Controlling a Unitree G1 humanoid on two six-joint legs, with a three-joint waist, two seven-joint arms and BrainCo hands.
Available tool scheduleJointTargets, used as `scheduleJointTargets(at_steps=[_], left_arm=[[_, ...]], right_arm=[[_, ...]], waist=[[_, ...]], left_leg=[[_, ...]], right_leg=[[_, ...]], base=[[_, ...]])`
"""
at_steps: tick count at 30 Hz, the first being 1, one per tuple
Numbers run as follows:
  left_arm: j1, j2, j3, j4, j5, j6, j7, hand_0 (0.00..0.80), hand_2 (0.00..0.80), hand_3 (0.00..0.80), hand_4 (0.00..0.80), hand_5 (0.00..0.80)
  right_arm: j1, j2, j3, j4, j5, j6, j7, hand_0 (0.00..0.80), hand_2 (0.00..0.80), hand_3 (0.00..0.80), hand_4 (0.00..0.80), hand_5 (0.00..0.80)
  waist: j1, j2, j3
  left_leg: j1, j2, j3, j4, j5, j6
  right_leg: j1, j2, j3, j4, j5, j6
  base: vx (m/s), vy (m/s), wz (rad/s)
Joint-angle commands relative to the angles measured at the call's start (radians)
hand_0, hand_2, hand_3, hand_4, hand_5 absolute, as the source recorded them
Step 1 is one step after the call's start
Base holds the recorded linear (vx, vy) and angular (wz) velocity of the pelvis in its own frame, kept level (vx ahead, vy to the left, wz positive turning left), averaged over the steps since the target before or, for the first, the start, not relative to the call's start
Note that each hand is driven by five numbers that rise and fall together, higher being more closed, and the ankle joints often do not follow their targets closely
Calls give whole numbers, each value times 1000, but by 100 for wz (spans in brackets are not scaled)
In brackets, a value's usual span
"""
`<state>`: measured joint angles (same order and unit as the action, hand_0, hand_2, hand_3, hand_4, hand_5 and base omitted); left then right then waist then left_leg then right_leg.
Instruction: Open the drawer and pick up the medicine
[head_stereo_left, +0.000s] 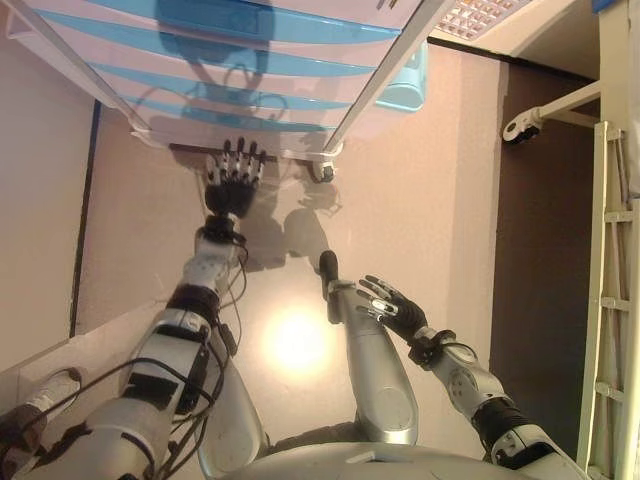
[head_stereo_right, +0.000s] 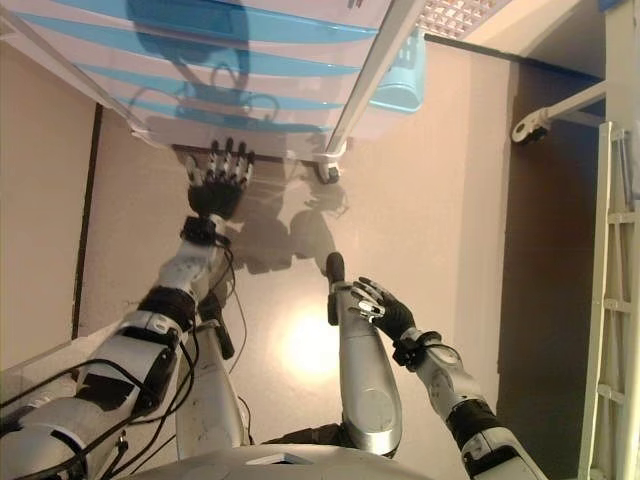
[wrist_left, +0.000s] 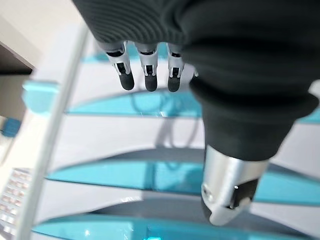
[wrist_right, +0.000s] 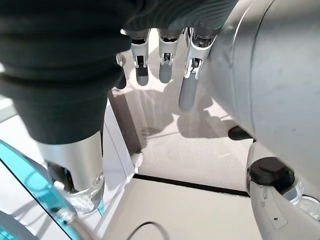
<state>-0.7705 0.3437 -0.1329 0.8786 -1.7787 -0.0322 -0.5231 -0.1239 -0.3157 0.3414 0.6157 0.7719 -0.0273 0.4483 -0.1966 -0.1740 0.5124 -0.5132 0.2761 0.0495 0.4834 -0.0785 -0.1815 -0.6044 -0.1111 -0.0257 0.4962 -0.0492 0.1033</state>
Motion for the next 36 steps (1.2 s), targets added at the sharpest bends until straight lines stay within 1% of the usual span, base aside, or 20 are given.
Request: scheduleJointTargets(at_steps=[1, 6, 10, 15, 21, 28, 29, 30, 31, 36], left_arm=[[-100, 50, 5, 2, -23, -35, 7, 0, 0, 0, 0, 0], [-174, 102, -10, -5, -6, -75, 22, 0, 0, 0, 0, 0], [-206, 131, -12, -44, 13, -108, 46, 0, 0, 0, 0, 0], [-234, 168, -19, -70, 22, -131, 72, 0, 0, 0, 0, 0], [-280, 208, -12, -146, 10, -171, 89, 0, 0, 0, 0, 0], [-305, 225, -2, -218, 7, -207, 76, 0, 0, 0, 0, 0], [-307, 229, 0, -223, 0, -209, 66, 420, 420, 420, 420, 420], [-308, 232, 2, -227, -5, -207, 55, 668, 668, 668, 668, 668], [-306, 237, 3, -233, -7, -202, 44, 800, 800, 800, 800, 800], [-294, 246, 7, -250, 27, -177, 23, 800, 800, 800, 800, 800]], right_arm=[[163, -23, 120, -29, 3, 12, 47, 0, 0, 0, 0, 0], [194, -37, 141, -38, 8, -14, 65, 0, 0, 0, 0, 0], [209, -39, 143, -35, 9, -31, 75, 0, 0, 0, 0, 0], [219, -46, 146, -40, 16, -34, 72, 0, 0, 0, 0, 0], [230, -41, 152, -35, 18, -43, 80, 0, 0, 0, 0, 0], [228, -26, 163, -24, 25, -47, 76, 0, 0, 0, 0, 0], [229, -25, 162, -23, 25, -47, 76, 0, 0, 0, 0, 0], [229, -25, 162, -22, 27, -46, 77, 0, 0, 0, 0, 0], [230, -24, 163, -24, 28, -46, 74, 0, 0, 0, 0, 0], [233, -22, 164, -26, 28, -43, 68, 0, 0, 0, 0, 0]], waist=[[-13, -36, 4], [-26, -41, 7], [-30, -35, 7], [-30, -28, 7], [-20, -30, 7], [0, -31, 7], [2, -31, 7], [4, -31, 7], [7, -30, 7], [17, -25, 7]], left_leg=[[-50, -15, 52, 80, -33, 98], [-41, -6, 58, 75, -39, 94], [-28, -6, 63, 57, -38, 92], [-18, -3, 68, 52, -38, 91], [-10, -1, 63, 48, -42, 91], [2, -1, 56, 33, -38, 89], [4, -2, 54, 32, -38, 89], [6, -3, 52, 30, -38, 89], [8, -4, 50, 29, -37, 90], [26, -8, 48, 14, -33, 92]], right_leg=[[-8, 48, -66, -35, 52, -28], [3, 54, -67, -49, 51, -37], [17, 57, -63, -70, 51, -45], [35, 56, -66, -87, 52, -51], [65, 63, -69, -114, 53, -56], [103, 69, -81, -144, 53, -62], [107, 69, -81, -147, 53, -62], [113, 69, -82, -151, 53, -62], [120, 70, -83, -156, 53, -63], [146, 70, -84, -173, 52, -65]], base=[[22, -31, -6], [19, -27, -2], [0, 0, 0], [0, 0, 0], [1, -6, 0], [10, -28, 1], [15, -21, 7], [16, -17, 3], [0, 0, 0], [7, 2, 2]])
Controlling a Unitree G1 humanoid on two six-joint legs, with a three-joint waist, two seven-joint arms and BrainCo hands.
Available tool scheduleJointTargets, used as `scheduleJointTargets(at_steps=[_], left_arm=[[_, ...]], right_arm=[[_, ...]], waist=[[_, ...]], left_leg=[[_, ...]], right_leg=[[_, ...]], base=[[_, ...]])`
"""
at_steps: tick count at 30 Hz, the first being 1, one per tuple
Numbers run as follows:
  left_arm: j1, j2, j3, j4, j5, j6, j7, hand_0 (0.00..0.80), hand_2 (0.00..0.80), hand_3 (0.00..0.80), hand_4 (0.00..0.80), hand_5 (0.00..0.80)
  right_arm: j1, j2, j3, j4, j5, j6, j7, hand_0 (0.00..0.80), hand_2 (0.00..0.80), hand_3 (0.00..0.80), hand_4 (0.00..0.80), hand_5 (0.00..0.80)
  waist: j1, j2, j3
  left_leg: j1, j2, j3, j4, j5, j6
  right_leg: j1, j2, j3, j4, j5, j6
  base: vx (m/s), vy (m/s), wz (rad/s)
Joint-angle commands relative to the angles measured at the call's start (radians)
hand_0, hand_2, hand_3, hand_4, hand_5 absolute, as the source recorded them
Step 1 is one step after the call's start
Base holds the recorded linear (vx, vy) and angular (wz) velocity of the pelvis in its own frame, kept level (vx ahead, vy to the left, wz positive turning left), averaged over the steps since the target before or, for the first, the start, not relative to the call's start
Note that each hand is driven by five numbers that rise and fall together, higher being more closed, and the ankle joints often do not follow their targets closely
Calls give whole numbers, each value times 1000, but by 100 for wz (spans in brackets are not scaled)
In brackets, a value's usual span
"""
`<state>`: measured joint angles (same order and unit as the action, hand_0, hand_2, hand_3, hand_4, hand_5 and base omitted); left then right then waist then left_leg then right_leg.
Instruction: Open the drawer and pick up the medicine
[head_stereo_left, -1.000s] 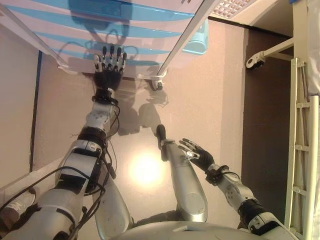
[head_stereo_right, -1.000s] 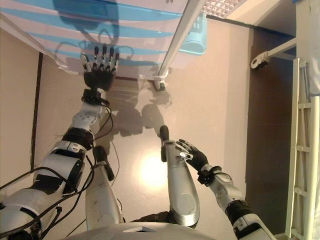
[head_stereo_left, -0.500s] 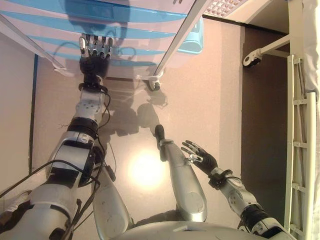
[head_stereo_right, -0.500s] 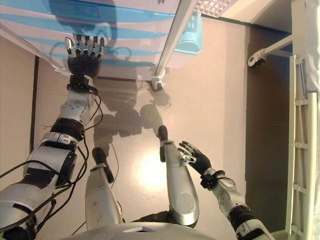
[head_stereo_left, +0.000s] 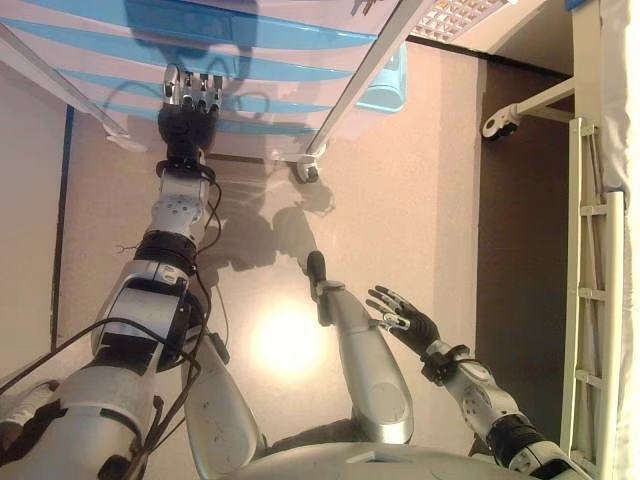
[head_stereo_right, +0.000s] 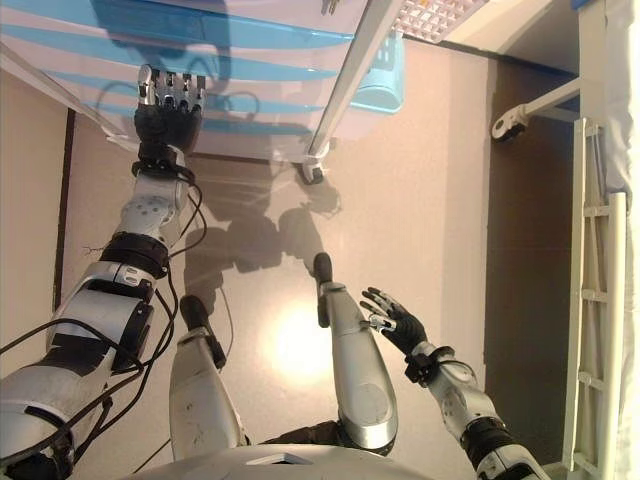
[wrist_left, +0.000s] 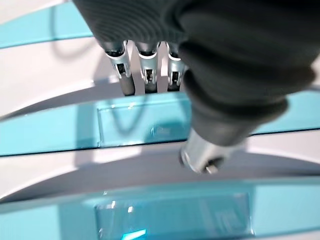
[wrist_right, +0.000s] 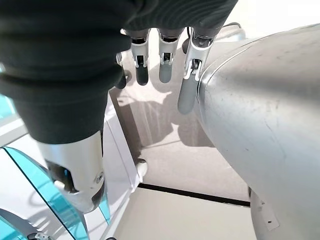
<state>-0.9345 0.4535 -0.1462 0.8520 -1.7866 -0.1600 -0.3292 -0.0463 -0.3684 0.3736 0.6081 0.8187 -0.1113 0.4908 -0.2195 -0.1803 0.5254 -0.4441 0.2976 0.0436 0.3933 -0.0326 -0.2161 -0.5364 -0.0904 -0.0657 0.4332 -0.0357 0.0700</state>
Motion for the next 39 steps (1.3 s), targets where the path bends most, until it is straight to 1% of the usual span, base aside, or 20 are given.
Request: scheduleJointTargets(at_steps=[1, 9, 13, 18, 28, 33, 39], left_arm=[[-124, 135, 21, -227, 40, -45, -171, 800, 800, 800, 800, 800], [-83, 130, 31, -232, 47, -20, -198, 800, 800, 800, 800, 800], [-19, 117, 51, -227, 39, 9, -241, 800, 800, 800, 800, 800], [58, 95, 59, -217, 48, 35, -279, 800, 800, 800, 800, 800], [279, 16, 92, -186, 25, 81, -390, 800, 800, 800, 800, 800], [389, -27, 90, -164, 3, 99, -453, 800, 800, 800, 800, 800], [542, -92, 72, -142, 3, 105, -504, 800, 800, 800, 800, 800]], right_arm=[[156, 31, 131, -17, -20, 39, 24, 0, 0, 0, 0, 0], [155, 36, 122, -27, -25, 51, 9, 0, 0, 0, 0, 0], [157, 38, 114, -32, -35, 47, -2, 0, 0, 0, 0, 0], [156, 43, 101, -44, -40, 49, -24, 0, 0, 0, 0, 0], [163, 55, 71, -60, -53, 58, -54, 0, 0, 0, 0, 0], [168, 51, 50, -79, -52, 63, -65, 0, 0, 0, 0, 0], [178, 48, 22, -106, -54, 73, -78, 0, 0, 0, 0, 0]], waist=[[42, -17, -5], [58, -9, -5], [73, 1, -5], [89, 11, -5], [128, 29, -5], [144, 41, -5], [169, 47, -5]], left_leg=[[-41, -30, 54, 101, -78, 127], [-24, -39, 49, 94, -76, 128], [-7, -46, 48, 79, -69, 128], [3, -51, 49, 70, -62, 127], [24, -66, 46, 53, -50, 129], [30, -73, 45, 44, -41, 131], [30, -83, 32, 39, -30, 132]], right_leg=[[83, 48, -45, -113, 38, -32], [114, 41, -52, -126, 35, -31], [133, 32, -61, -133, 32, -28], [148, 20, -74, -136, 30, -24], [177, 1, -98, -140, 26, -15], [181, -10, -110, -132, 21, -10], [179, -19, -127, -111, 13, -6]], base=[[13, 8, 4], [0, 4, 1], [-6, 18, -1], [-17, 37, 5], [-15, 38, 11], [-25, 54, 15], [-30, 31, 8]])
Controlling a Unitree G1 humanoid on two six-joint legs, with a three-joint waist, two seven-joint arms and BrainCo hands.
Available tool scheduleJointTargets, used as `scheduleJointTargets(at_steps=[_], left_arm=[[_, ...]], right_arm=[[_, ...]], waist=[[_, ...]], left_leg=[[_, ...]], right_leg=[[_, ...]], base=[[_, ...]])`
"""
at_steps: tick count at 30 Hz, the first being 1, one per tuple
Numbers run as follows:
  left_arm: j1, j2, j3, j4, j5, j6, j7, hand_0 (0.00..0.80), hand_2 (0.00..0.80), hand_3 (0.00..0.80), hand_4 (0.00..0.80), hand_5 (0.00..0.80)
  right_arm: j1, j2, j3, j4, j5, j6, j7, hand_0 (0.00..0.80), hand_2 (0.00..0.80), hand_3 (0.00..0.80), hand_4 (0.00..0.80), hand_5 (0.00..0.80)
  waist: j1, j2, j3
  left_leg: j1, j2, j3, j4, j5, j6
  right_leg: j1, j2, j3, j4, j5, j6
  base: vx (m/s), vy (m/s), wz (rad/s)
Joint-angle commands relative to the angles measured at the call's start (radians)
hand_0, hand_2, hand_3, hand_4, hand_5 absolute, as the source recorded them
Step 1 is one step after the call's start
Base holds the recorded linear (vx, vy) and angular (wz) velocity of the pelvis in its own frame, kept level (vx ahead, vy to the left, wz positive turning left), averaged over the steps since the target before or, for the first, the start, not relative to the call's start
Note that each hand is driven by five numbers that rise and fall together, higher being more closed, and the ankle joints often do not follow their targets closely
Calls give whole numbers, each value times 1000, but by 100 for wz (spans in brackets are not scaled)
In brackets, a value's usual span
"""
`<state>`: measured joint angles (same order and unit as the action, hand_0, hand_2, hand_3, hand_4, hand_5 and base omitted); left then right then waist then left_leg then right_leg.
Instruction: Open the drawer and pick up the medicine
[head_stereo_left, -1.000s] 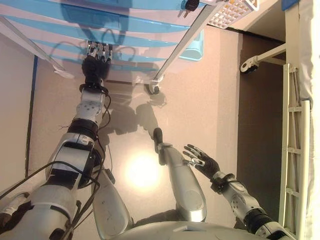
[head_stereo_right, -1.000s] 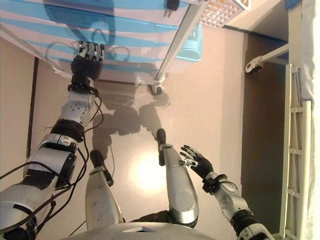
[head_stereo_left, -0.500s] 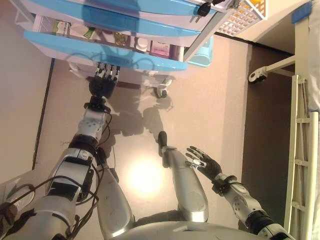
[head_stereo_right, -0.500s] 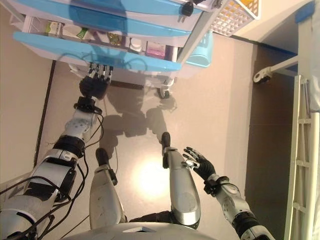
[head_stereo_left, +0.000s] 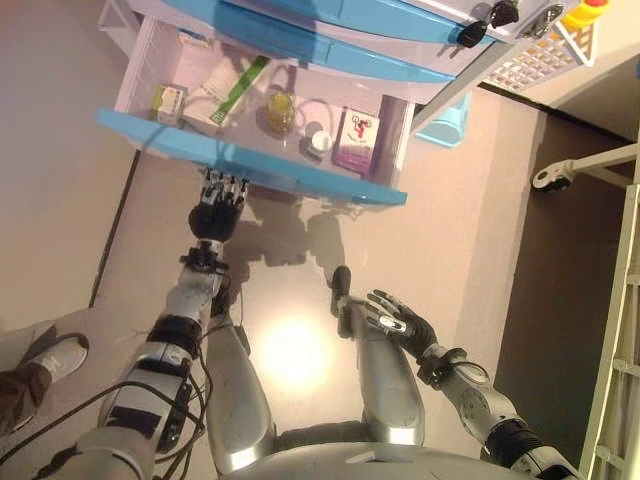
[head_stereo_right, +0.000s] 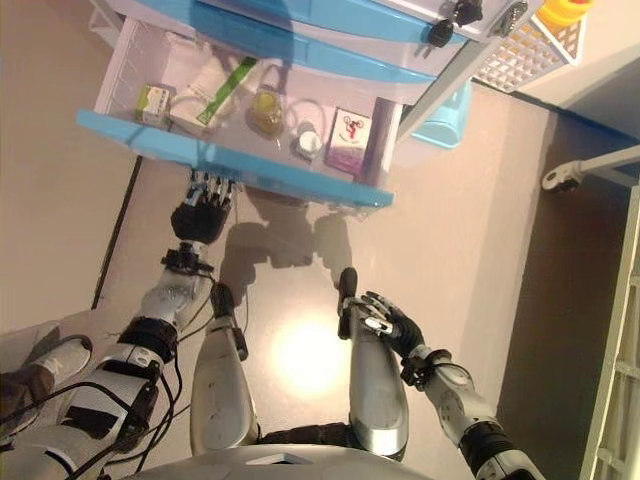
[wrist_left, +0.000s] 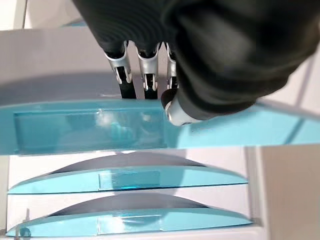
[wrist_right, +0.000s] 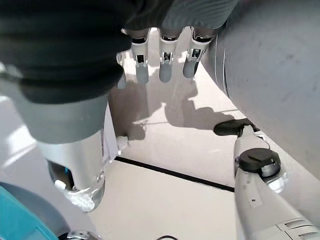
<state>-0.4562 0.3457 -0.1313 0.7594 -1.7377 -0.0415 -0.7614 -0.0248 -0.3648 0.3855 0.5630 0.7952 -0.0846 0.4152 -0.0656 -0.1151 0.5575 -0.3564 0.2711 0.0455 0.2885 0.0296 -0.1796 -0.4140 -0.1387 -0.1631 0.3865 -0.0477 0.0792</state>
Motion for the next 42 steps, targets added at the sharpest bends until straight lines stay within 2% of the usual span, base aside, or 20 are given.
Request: scheduleJointTargets(at_steps=[1, 9, 15, 19, 24, 25, 26, 27, 30, 34, 37, 42], left_arm=[[86, 7, 55, -43, -50, -13, -78, 800, 800, 800, 800, 800], [237, -49, 80, 39, -54, 23, -158, 800, 800, 800, 800, 800], [306, -61, 102, 78, -73, 61, -156, 800, 800, 800, 800, 800], [342, -65, 111, 110, -65, 86, -109, 800, 800, 800, 800, 800], [357, -63, 130, 191, -10, 126, 47, 800, 800, 800, 800, 800], [353, -64, 142, 223, 0, 128, 105, 640, 640, 640, 640, 640], [345, -61, 149, 248, -1, 124, 134, 430, 430, 430, 430, 430], [335, -57, 154, 265, 12, 120, 172, 0, 0, 0, 0, 0], [327, -50, 185, 321, 76, 81, 261, 0, 0, 0, 0, 0], [331, -41, 206, 340, 177, 68, 323, 0, 0, 0, 0, 0], [392, -35, 230, 293, 250, 63, 334, 0, 0, 0, 0, 0], [541, -19, 280, 203, 356, 68, 338, 0, 0, 0, 0, 0]], right_arm=[[158, 43, 7, -62, -32, 47, -2, 0, 0, 0, 0, 0], [162, 38, -22, -62, -43, 58, 7, 0, 0, 0, 0, 0], [155, 41, -42, -48, -59, 61, 13, 0, 0, 0, 0, 0], [150, 47, -52, -28, -56, 54, 20, 0, 0, 0, 0, 0], [136, 60, -64, 17, -60, 42, 33, 0, 0, 0, 0, 0], [132, 65, -70, 30, -62, 39, 32, 0, 0, 0, 0, 0], [126, 70, -75, 41, -56, 36, 27, 0, 0, 0, 0, 0], [118, 75, -81, 51, -42, 34, 18, 0, 0, 0, 0, 0], [114, 81, -115, 82, -55, -9, -65, 0, 0, 0, 0, 0], [100, 62, -185, 90, -50, -59, -265, 0, 0, 0, 0, 0], [120, 33, -275, 2, -5, -54, -429, 0, 0, 0, 0, 0], [188, -15, -465, -197, -6, -93, -562, 0, 0, 0, 0, 0]], waist=[[18, -17, -38], [46, -19, -38], [64, -17, -38], [76, -18, -38], [84, -19, -38], [83, -18, -38], [82, -18, -38], [79, -21, -38], [74, -14, -38], [73, 0, -38], [77, 4, -38], [88, -2, -67]], left_leg=[[-56, -56, 28, 141, -90, 95], [-44, -56, 16, 118, -72, 92], [-46, -60, 5, 109, -64, 91], [-57, -62, -4, 112, -63, 90], [-69, -64, -13, 121, -64, 90], [-68, -64, -15, 123, -65, 90], [-69, -67, -16, 123, -64, 90], [-86, -72, -14, 119, -38, 96], [-73, -74, -12, 117, -37, 95], [-41, -81, -6, 109, -39, 93], [-6, -87, -3, 103, -46, 93], [60, -92, 11, 66, -55, 101]], right_leg=[[58, 28, -33, -63, 23, -14], [67, 22, -56, -60, 19, -8], [64, 18, -69, -57, 19, -5], [58, 13, -81, -52, 19, -3], [51, 9, -89, -42, 16, -1], [50, 7, -89, -39, 14, 0], [49, 5, -89, -38, 14, 1], [35, 1, -95, -45, 34, -8], [42, -2, -90, -40, 27, -6], [69, -14, -85, -45, 26, 0], [107, -23, -82, -58, 31, 7], [176, -35, -81, -110, 45, 21]], base=[[-24, 31, 17], [-25, 20, 8], [-13, 15, 10], [-7, -3, 3], [4, 5, 9], [3, 21, 13], [-66, 29, 13], [-65, 38, 20], [-12, 63, 21], [18, 61, 3], [39, 20, 6], [83, -9, 5]])
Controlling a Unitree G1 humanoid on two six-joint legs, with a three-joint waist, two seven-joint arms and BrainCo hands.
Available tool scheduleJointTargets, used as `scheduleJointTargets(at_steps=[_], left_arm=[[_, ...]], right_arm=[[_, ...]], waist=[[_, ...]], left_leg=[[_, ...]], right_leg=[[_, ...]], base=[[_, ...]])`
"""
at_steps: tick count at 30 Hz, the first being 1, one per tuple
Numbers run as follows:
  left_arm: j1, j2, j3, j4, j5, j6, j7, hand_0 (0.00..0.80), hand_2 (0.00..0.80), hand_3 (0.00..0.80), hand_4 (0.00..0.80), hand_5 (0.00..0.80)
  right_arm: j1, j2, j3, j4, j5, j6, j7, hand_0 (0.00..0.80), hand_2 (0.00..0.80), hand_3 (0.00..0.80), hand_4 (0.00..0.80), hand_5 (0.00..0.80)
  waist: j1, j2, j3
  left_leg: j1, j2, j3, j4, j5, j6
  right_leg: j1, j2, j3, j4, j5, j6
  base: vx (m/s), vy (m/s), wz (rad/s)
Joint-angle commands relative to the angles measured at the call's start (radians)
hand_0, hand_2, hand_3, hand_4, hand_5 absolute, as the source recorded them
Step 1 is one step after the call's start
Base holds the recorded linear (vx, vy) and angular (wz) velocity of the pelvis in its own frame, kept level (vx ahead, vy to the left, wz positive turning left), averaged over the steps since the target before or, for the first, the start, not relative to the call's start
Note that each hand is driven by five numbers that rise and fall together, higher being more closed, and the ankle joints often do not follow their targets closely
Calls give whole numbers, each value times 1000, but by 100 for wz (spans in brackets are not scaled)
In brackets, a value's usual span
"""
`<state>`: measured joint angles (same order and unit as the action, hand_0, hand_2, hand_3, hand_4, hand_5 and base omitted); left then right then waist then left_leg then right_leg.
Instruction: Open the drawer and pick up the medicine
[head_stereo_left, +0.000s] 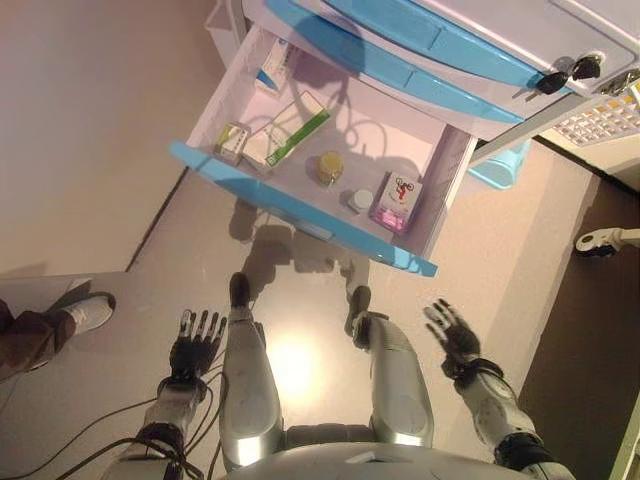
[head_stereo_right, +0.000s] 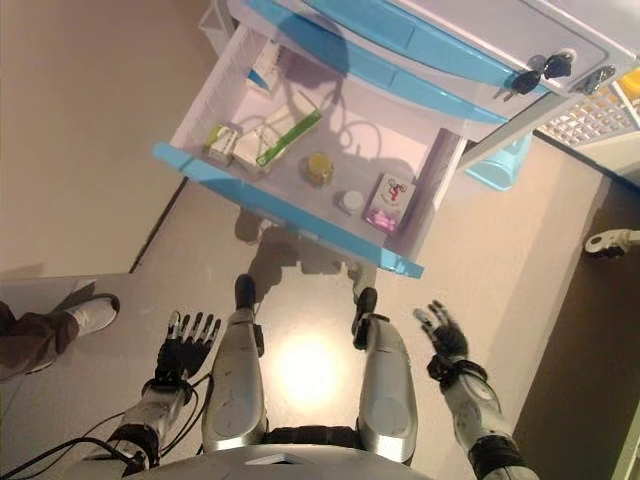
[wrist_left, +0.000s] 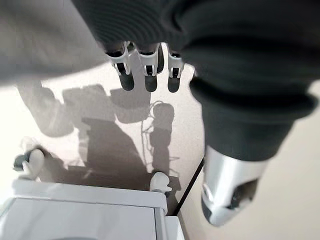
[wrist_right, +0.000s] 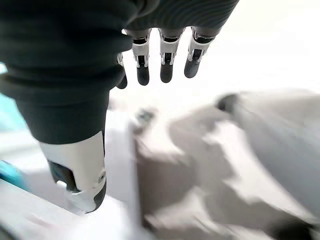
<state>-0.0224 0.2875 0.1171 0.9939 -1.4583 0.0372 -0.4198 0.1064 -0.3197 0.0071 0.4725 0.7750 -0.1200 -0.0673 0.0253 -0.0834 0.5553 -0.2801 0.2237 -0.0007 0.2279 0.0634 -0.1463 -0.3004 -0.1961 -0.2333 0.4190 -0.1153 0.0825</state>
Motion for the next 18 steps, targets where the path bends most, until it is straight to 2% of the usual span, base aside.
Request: scheduleJointTargets(at_steps=[1, 5, 10, 13, 18], left_arm=[[139, 39, 46, -43, 101, -12, -10, 0, 0, 0, 0, 0], [202, 29, 78, -56, 140, -39, -19, 0, 0, 0, 0, 0], [244, 6, 93, -69, 214, -151, 44, 0, 0, 0, 0, 0], [265, -12, 97, -76, 248, -157, 62, 0, 0, 0, 0, 0], [267, -14, 68, -70, 307, -171, 74, 0, 0, 0, 0, 0]], right_arm=[[69, -70, -133, -156, -6, -68, -92, 0, 0, 0, 0, 0], [74, -116, -265, -316, -119, -135, -117, 0, 0, 0, 0, 0], [64, -217, -344, -536, -434, -237, -156, 0, 0, 0, 0, 0], [48, -303, -367, -685, -576, -193, -138, 0, 0, 0, 0, 0], [-64, -419, -330, -800, -641, -82, -68, 0, 0, 0, 0, 0]], waist=[[-2, -35, -74], [3, -33, -107], [16, -29, -139], [34, -27, -156], [71, -27, -172]], left_leg=[[-1, -44, 64, 114, -90, 69], [44, -51, 80, 70, -95, 74], [76, -58, 90, 47, -106, 77], [96, -57, 93, 37, -112, 75], [120, -59, 83, 12, -105, 72]], right_leg=[[78, 20, -11, -156, 114, 21], [120, 9, -9, -204, 126, 39], [153, -4, -5, -236, 131, 56], [181, -11, -12, -250, 128, 63], [223, -20, -30, -275, 130, 67]], base=[[77, 4, 6], [72, 42, 3], [42, 60, 8], [57, 38, 9], [57, 2, 12]])
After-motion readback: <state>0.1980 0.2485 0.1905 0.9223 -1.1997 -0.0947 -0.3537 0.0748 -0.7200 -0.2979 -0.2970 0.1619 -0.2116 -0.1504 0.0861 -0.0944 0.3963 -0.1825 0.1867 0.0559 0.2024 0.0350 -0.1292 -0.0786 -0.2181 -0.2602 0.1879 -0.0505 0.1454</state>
